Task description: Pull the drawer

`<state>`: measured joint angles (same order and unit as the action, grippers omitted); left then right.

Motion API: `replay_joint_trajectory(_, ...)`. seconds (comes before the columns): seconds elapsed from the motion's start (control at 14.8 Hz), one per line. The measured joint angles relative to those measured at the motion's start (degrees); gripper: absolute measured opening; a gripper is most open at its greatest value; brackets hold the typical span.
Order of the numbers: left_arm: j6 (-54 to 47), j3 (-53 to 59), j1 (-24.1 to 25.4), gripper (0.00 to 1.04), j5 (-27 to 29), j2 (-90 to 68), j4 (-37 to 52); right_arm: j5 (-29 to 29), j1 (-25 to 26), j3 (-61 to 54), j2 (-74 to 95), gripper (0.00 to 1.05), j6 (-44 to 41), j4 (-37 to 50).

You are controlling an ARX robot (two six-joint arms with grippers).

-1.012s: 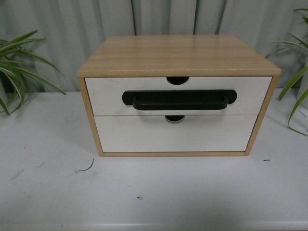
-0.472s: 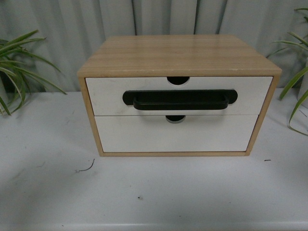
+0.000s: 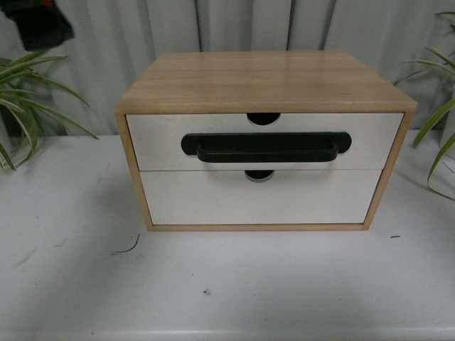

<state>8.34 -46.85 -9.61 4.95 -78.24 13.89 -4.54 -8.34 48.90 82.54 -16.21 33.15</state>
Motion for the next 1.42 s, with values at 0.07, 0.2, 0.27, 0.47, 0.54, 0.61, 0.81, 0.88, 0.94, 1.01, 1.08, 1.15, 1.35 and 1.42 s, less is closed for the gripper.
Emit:
replay_joint_trajectory(0.07,-3.0,-1.8,-1.7,0.98,-3.3,-1.6,-1.5,-2.8,-0.8,1.0,1.0,0.98,-4.1,-0.8)
replay_joint_trajectory(0.2,-12.2,-5.2,-4.7,0.98,-11.2,-3.9,-5.6,-9.4,-1.8,2.4,3.3,0.98,-15.1,-4.5)
replay_joint_trajectory(0.27,-22.2,-9.9,-6.4,0.98,-17.5,-5.7,-12.3,-14.4,-1.6,4.0,5.0,0.98,-27.1,-9.4)
replay_joint_trajectory(0.47,-42.3,-21.2,-8.5,0.98,-23.8,-11.1,-30.3,-21.9,0.2,8.4,7.5,0.98,-51.5,-21.7)
replay_joint_trajectory(0.54,-48.9,-25.4,-9.2,0.98,-24.9,-13.5,-38.8,-23.5,0.6,9.2,8.3,0.98,-61.3,-26.9)
replay_joint_trajectory(0.61,-52.9,-28.1,-10.2,0.98,-25.0,-15.2,-43.8,-23.9,0.5,9.8,9.0,0.98,-68.2,-31.1)
replay_joint_trajectory(0.81,-58.8,-33.1,-13.4,0.98,-23.8,-21.0,-47.0,-24.7,-0.5,11.1,10.8,0.98,-79.8,-40.3)
replay_joint_trajectory(0.88,-59.3,-33.5,-14.2,0.98,-23.2,-22.6,-46.6,-24.6,-1.1,11.4,11.1,0.98,-80.7,-41.6)
replay_joint_trajectory(0.94,-59.6,-33.7,-15.0,0.98,-23.1,-23.8,-46.2,-24.5,-1.6,11.4,11.6,0.98,-80.9,-41.5)
replay_joint_trajectory(1.01,-59.6,-34.1,-15.9,0.98,-22.8,-25.4,-45.1,-24.0,-2.3,11.5,12.4,0.98,-79.9,-41.8)
replay_joint_trajectory(1.08,-59.4,-34.3,-16.2,0.98,-22.5,-26.4,-43.4,-23.5,-2.2,11.9,13.4,0.98,-78.3,-44.6)
replay_joint_trajectory(1.15,-58.9,-34.6,-16.4,0.98,-22.5,-27.5,-42.2,-23.1,-2.2,12.0,14.6,0.98,-76.5,-45.2)
replay_joint_trajectory(1.35,-57.8,-34.8,-16.0,0.98,-22.1,-29.1,-41.8,-21.9,-2.2,14.8,16.6,0.98,-74.9,-45.5)
replay_joint_trajectory(1.42,-57.8,-34.8,-15.6,0.98,-21.3,-29.6,-40.9,-21.5,-2.5,15.7,17.2,0.98,-74.8,-45.9)
